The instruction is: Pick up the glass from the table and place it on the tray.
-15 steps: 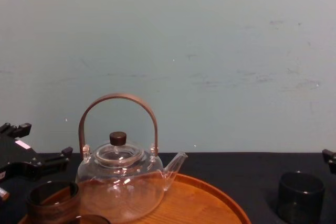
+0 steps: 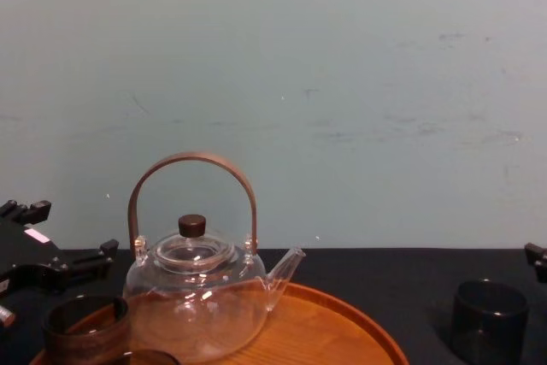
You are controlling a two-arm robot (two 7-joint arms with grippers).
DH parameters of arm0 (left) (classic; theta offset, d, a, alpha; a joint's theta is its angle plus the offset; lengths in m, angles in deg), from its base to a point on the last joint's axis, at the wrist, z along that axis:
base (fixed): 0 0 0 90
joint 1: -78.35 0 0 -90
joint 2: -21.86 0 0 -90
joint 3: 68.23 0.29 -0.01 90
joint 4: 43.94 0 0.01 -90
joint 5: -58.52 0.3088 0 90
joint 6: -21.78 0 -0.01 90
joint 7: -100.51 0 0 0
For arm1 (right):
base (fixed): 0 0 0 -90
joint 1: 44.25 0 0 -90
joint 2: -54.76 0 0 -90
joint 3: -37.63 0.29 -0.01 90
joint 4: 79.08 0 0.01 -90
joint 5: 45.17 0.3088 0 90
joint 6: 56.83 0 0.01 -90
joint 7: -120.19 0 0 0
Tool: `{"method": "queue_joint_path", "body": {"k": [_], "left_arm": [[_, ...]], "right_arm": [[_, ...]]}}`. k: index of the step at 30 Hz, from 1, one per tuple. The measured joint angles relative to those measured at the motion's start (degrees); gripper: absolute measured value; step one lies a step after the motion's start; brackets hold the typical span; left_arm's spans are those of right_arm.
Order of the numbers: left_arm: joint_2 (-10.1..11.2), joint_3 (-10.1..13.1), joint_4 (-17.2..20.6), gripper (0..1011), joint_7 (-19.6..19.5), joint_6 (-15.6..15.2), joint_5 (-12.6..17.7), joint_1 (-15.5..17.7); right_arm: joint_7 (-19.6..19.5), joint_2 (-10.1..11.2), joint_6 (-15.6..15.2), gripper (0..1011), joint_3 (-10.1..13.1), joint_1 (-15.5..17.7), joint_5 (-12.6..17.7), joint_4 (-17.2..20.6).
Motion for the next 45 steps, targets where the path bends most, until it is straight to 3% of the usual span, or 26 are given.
{"method": "queue_joint_path", "body": {"k": [37, 45], "left_arm": [[0.0, 0.0, 0.0, 1001, 0.0, 0.0, 0.0, 0.0], [0.0, 0.0, 0.0, 1001, 0.0, 0.0, 0.0, 0.0]], "right_arm": [[0.0, 0.0, 0.0, 1002, 0.0, 0.0, 0.0, 0.0], [1.6, -0.5, 0.0, 1002, 1.5, 0.6, 0.0, 0.6]]}}
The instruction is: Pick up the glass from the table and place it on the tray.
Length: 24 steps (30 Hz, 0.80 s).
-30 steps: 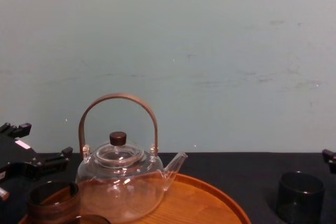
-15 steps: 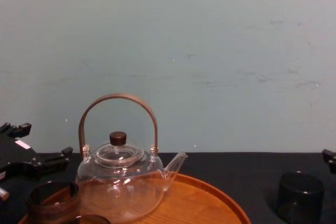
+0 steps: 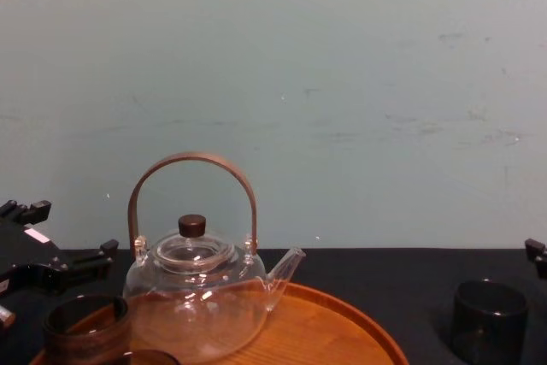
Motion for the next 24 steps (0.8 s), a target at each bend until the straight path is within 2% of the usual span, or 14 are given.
{"method": "queue_joint_path", "body": {"k": [5, 16, 24], "left_arm": [[0.0, 0.0, 0.0, 1001, 0.0, 0.0, 0.0, 0.0], [0.0, 0.0, 0.0, 1001, 0.0, 0.0, 0.0, 0.0], [0.0, 0.0, 0.0, 1001, 0.0, 0.0, 0.0, 0.0]], "right_arm": [[1.0, 0.0, -0.5, 1003, 1.1, 0.9, 0.8, 1.3], [4.8, 0.7, -3.1, 1002, 4.5, 4.5, 5.4, 6.8], [7.5, 2.3, -5.5, 1002, 7.0, 8.5, 8.3, 11.2]]}}
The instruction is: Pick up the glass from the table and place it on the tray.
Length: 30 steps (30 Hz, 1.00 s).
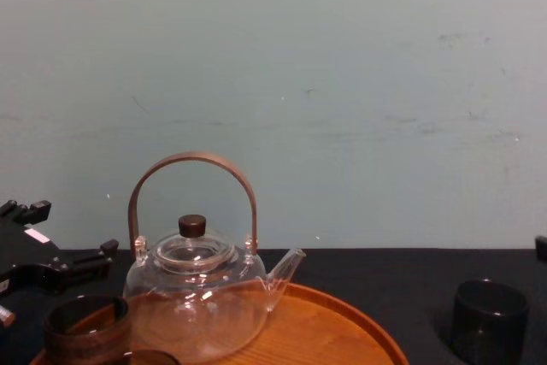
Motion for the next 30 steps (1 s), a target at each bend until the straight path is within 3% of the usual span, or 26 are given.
{"method": "queue_joint_path", "body": {"k": [9, 20, 30], "left_arm": [[0.0, 0.0, 0.0, 1001, 0.0, 0.0, 0.0, 0.0], [0.0, 0.0, 0.0, 1001, 0.0, 0.0, 0.0, 0.0], [0.0, 0.0, 0.0, 1001, 0.0, 0.0, 0.0, 0.0]], "right_arm": [[4.8, 4.1, -2.9, 1002, 2.6, 5.1, 2.1, 4.9], [13.5, 10.5, -2.8, 1002, 5.3, 11.5, 3.2, 8.9], [19.0, 13.3, -2.5, 1002, 6.0, 13.5, 2.6, 9.4]]}}
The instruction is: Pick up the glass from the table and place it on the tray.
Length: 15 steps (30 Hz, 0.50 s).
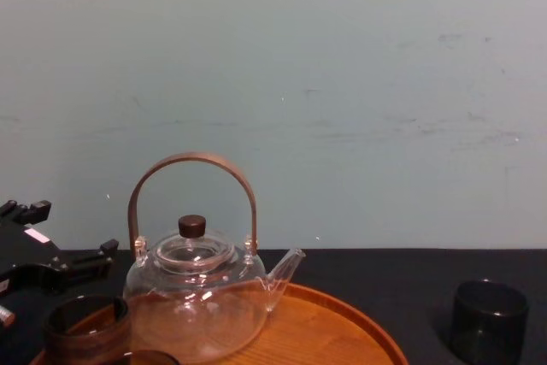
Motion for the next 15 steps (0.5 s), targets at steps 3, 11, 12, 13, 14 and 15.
{"method": "queue_joint_path", "body": {"k": [3, 11, 12, 13, 14, 15], "left_arm": [[0.0, 0.0, 0.0, 1001, 0.0, 0.0, 0.0, 0.0], [0.0, 0.0, 0.0, 1001, 0.0, 0.0, 0.0, 0.0], [0.0, 0.0, 0.0, 1001, 0.0, 0.0, 0.0, 0.0], [0.0, 0.0, 0.0, 1001, 0.0, 0.0, 0.0, 0.0], [0.0, 0.0, 0.0, 1001, 0.0, 0.0, 0.0, 0.0], [0.0, 0.0, 0.0, 1001, 0.0, 0.0, 0.0, 0.0]], "right_arm": [[1.4, 0.4, -1.0, 1002, -0.3, -0.1, -0.8, -0.1], [3.1, 0.1, -3.3, 1002, -0.9, -0.8, -2.2, -0.6], [3.2, 0.0, -3.5, 1002, -0.9, -0.9, -2.3, -0.6], [3.4, -0.3, -4.0, 1002, -1.0, -1.2, -2.5, -0.8], [3.4, -0.4, -4.2, 1002, -1.1, -1.3, -2.6, -0.9], [3.5, -0.5, -4.4, 1002, -1.2, -1.5, -2.6, -1.0]]}}
